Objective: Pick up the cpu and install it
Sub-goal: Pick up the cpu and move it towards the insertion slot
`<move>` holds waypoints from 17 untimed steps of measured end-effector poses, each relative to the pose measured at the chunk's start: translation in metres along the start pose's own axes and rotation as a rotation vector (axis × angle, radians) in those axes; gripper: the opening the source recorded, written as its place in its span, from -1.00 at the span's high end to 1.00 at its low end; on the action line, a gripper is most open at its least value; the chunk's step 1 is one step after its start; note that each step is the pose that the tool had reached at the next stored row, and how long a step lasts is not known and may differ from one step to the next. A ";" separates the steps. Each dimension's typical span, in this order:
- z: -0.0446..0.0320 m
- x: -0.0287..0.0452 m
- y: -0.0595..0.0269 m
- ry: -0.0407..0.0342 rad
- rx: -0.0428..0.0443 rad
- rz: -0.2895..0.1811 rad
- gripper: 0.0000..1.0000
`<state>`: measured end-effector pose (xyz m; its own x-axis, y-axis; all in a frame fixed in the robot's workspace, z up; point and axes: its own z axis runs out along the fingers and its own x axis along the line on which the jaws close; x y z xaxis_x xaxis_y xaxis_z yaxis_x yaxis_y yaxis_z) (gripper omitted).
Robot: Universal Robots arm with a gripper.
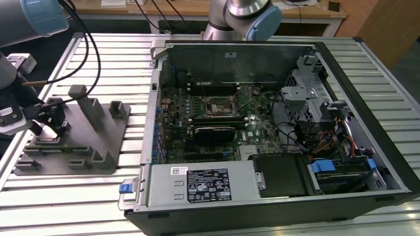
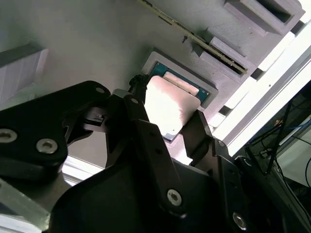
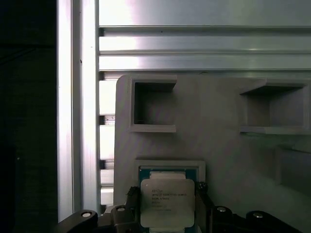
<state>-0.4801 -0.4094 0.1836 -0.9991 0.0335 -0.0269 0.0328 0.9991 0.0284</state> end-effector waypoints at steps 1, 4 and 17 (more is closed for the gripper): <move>0.0000 0.0000 0.0000 0.0000 0.0000 0.000 -0.08; -0.0017 -0.0001 0.0001 0.0000 -0.0001 0.000 -0.08; -0.0283 -0.0008 0.0009 0.0001 0.0000 0.000 -0.08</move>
<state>-0.4801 -0.4093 0.2119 -0.9991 0.0334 -0.0268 0.0327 0.9991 0.0284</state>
